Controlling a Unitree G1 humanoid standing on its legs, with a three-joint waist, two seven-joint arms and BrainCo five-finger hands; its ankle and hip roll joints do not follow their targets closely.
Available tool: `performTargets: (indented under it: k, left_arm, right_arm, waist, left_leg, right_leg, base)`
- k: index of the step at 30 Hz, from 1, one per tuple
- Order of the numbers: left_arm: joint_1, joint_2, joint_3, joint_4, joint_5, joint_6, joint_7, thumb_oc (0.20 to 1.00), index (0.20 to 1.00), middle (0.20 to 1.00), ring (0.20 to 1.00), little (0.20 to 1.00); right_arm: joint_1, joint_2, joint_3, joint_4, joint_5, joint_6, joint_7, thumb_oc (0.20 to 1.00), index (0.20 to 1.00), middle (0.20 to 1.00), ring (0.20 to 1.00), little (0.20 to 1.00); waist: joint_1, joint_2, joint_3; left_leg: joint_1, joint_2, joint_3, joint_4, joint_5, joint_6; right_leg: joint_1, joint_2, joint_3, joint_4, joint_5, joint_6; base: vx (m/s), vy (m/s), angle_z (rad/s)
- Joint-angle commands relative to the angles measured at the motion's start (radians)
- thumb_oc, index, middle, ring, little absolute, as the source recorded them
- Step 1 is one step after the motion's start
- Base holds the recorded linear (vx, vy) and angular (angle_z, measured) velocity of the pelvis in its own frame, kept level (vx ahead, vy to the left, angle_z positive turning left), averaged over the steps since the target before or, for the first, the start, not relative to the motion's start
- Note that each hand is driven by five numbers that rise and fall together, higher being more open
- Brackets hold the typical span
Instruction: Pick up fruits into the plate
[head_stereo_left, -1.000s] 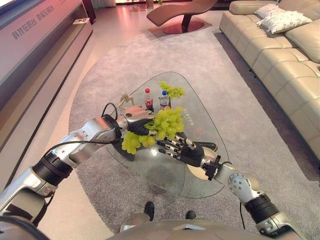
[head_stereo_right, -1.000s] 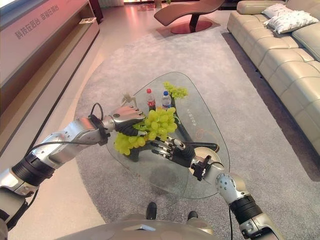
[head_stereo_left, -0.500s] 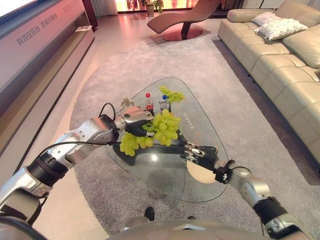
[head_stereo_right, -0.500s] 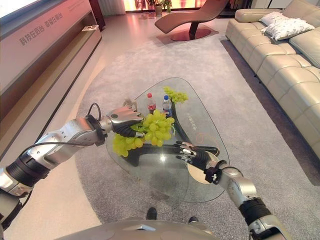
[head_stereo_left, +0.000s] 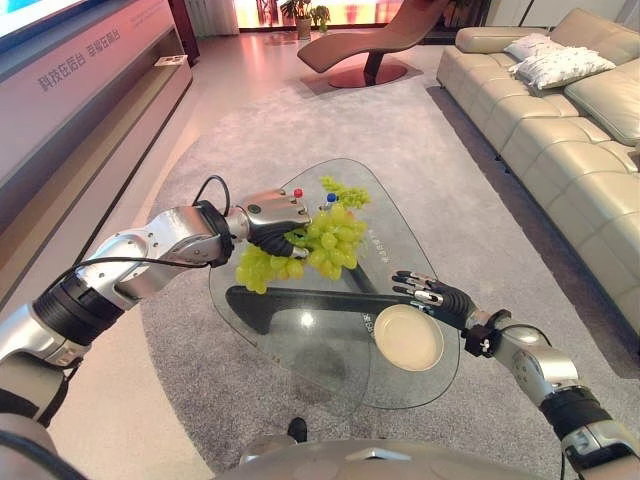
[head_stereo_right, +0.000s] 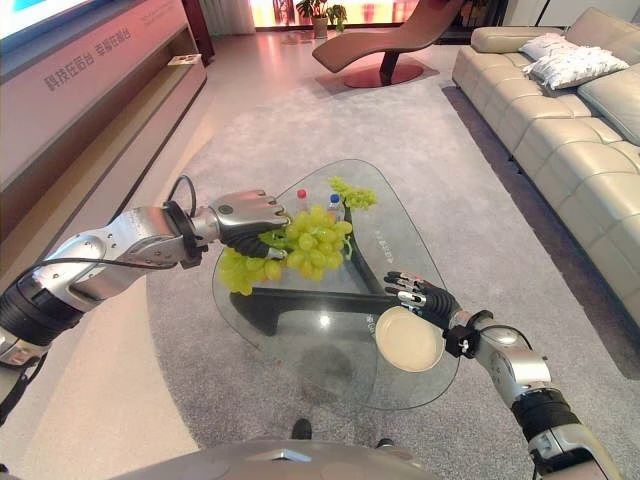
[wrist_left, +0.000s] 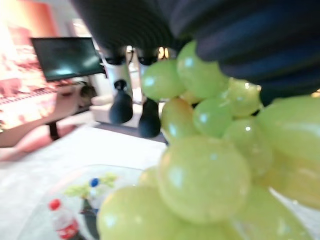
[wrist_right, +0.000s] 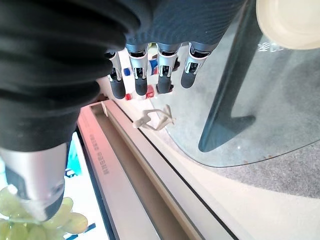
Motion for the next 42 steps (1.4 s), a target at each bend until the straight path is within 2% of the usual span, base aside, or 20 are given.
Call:
performTargets:
  k: [1,18,25,34,42]
  left_arm:
    - [-0.134,-0.006,0.011,-0.013,-0.075,-0.018,-0.008,0.2,0.2,0.2,0.2,0.2]
    - [-0.117,-0.059,-0.009,-0.038,-0.11,-0.067,-0.067,0.2,0.2,0.2,0.2,0.2]
    - [-0.108,-0.065,-0.007,-0.036,-0.099,-0.076,-0.063,0.2,0.2,0.2,0.2,0.2]
    - [-0.074,-0.059,-0.006,-0.02,-0.076,-0.083,-0.08,0.2,0.2,0.2,0.2,0.2]
    - [-0.049,-0.06,-0.029,0.003,-0.03,-0.076,-0.118,0.2,0.2,0.2,0.2,0.2]
  right_arm:
    - [-0.1,-0.041,0.001,0.009,0.03,-0.05,0.046,1.0,1.0,1.0,1.0,1.0]
    - [-0.128,0.055,0.073,-0.091,0.139,0.02,0.047,1.0,1.0,1.0,1.0,1.0]
    - [-0.122,0.075,0.105,-0.157,0.195,0.091,0.112,1.0,1.0,1.0,1.0,1.0]
    - [-0.093,0.066,0.138,-0.267,0.275,0.18,0.159,1.0,1.0,1.0,1.0,1.0]
    - [-0.078,0.038,0.157,-0.304,0.261,0.193,0.137,1.0,1.0,1.0,1.0,1.0]
  waist:
    - [0.021,-0.018,-0.019]
    - [0.032,-0.013,-0.021]
    - [0.032,-0.011,-0.018]
    - [0.027,-0.012,-0.014]
    - [0.016,-0.014,-0.012]
  left_leg:
    - [0.114,0.007,0.103,0.027,-0.209,-0.014]
    - [0.116,0.008,0.102,0.028,-0.209,-0.014]
    - [0.117,0.007,0.105,0.028,-0.209,-0.013]
    - [0.117,0.007,0.112,0.027,-0.209,-0.012]
    - [0.119,0.008,0.122,0.028,-0.209,-0.011]
  right_leg:
    - [0.041,-0.038,-0.022,0.015,-0.087,0.058]
    - [0.044,-0.037,-0.023,0.013,-0.089,0.056]
    - [0.044,-0.035,-0.02,0.013,-0.089,0.056]
    - [0.04,-0.031,-0.015,0.014,-0.091,0.057]
    - [0.037,-0.026,-0.004,0.014,-0.089,0.056]
  base:
    - [0.0,0.0,0.0]
    - [0.0,0.0,0.0]
    - [0.0,0.0,0.0]
    - [0.0,0.0,0.0]
    - [0.0,0.0,0.0]
